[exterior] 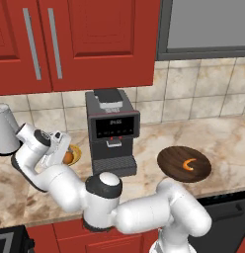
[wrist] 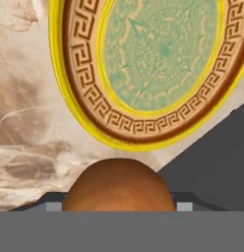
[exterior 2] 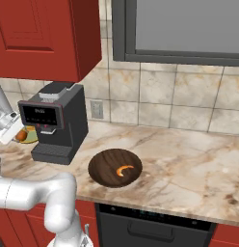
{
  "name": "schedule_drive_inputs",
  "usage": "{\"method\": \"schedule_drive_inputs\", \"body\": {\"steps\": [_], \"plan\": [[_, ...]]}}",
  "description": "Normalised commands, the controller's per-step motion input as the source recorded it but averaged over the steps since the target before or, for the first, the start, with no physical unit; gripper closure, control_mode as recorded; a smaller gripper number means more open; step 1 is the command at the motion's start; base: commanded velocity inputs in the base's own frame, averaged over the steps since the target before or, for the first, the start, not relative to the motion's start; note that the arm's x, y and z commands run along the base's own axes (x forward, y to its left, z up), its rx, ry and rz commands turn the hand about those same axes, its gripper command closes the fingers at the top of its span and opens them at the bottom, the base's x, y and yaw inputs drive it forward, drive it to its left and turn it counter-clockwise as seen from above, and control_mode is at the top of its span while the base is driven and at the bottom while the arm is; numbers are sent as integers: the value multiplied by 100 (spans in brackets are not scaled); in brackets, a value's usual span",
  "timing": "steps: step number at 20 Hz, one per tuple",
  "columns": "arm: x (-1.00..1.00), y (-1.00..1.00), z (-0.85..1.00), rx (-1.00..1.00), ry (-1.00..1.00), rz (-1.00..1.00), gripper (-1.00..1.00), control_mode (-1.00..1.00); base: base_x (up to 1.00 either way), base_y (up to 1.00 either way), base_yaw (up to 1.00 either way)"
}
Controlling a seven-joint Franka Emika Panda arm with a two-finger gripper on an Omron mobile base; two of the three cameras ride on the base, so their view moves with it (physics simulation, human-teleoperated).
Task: Remove the tangerine from the bowl and place it on the small plate. Then place the bowl with only the shrimp in the microwave, close the door, and press the start button to microwave the shrimp.
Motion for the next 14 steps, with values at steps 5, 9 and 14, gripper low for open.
{"method": "schedule_drive_inputs", "body": {"steps": [5, 9, 14], "plan": [[34, 9, -2, 0, 1, 3, 100, -100, 0, 0, 0], [39, 27, -24, 0, 0, 4, 100, -100, 0, 0, 0], [37, 14, -55, 0, 0, 5, 100, -100, 0, 0, 0]]}}
